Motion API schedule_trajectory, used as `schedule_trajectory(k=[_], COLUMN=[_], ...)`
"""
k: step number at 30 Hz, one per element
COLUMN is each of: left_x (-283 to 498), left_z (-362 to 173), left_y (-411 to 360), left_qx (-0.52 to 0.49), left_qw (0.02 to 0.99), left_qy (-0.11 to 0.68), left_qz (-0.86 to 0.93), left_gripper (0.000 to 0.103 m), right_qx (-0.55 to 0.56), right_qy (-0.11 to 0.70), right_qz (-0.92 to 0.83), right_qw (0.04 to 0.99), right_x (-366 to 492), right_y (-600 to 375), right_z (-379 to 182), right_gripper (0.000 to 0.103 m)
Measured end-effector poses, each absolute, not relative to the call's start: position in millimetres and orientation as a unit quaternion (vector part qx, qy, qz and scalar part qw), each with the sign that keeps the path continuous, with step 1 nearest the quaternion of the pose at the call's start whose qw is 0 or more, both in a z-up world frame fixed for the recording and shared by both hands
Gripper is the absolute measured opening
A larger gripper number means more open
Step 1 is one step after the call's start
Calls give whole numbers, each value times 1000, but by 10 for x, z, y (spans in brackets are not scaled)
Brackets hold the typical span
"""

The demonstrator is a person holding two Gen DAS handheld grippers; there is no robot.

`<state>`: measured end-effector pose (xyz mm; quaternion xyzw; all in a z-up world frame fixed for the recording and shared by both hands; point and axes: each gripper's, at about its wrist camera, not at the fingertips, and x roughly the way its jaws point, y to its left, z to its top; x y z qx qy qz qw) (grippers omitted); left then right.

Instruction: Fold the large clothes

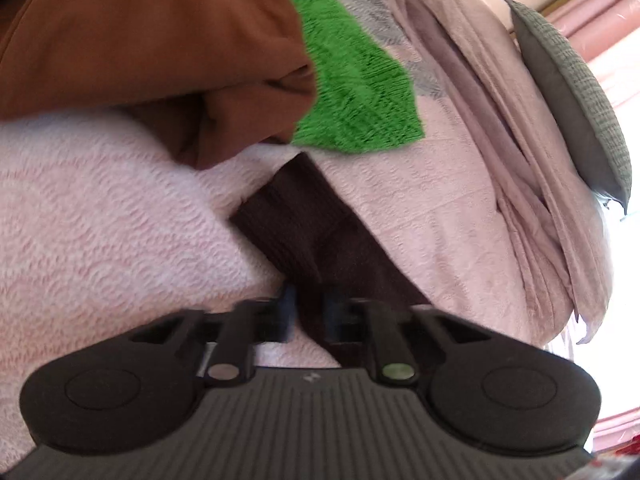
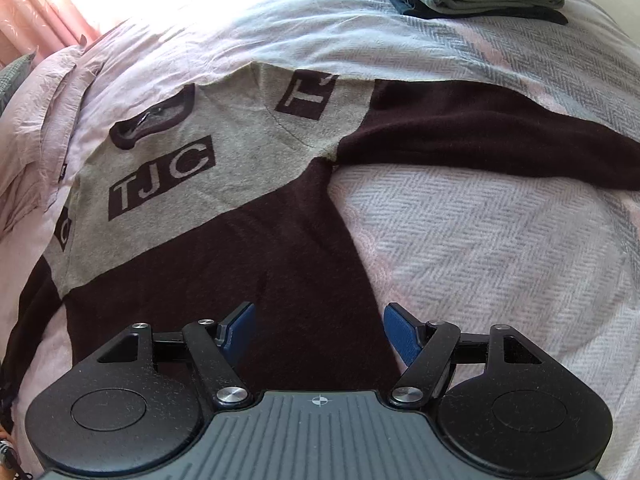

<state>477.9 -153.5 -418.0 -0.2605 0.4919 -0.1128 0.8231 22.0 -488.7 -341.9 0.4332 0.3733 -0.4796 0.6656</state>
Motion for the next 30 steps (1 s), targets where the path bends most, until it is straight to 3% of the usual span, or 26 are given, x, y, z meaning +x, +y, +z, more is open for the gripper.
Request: schedule_trajectory(k=[5,10,15,16,17,18,22,25,30], left_x=[4587,3831,2575,2320,2091,1885,1480,1741,2360], left_z=[-3555,-2619,-2192,-2222,-2307,-2438,-3249,-3755,-3885], left_y=[-1872,-2890,-4149,-4352,-4530,-4685,-4837,-4597,-4215], left_qx=[-227,-131,-71,-59,-44,-21,107,186,253], left_qw=[856,865,761,730,701,684,671,707,765], left_qy=[431,337,286,286,290,302,364,379,353], left_qz=[-176,-348,-578,-618,-650,-664,-637,-567,-476], left_gripper=[4,4,8,16,30,35,34,34,35], right_qx=[430,433,431,427,423,419,422,439,469], right_qy=[358,331,297,293,291,289,279,250,184], right_qz=[-478,-494,-517,-522,-525,-529,-522,-489,-403], right_qw=[677,678,678,678,679,679,686,711,764], right_x=[20,-318,-657,-715,-757,-793,-865,-788,-320], right_y=[-5044,-5228,-5374,-5395,-5411,-5436,-5509,-5564,-5775], right_z=[-3389,-3261,-3110,-3089,-3080,-3084,-3201,-3320,-3540], right_gripper=[69,69,69,69,69,69,69,68,51])
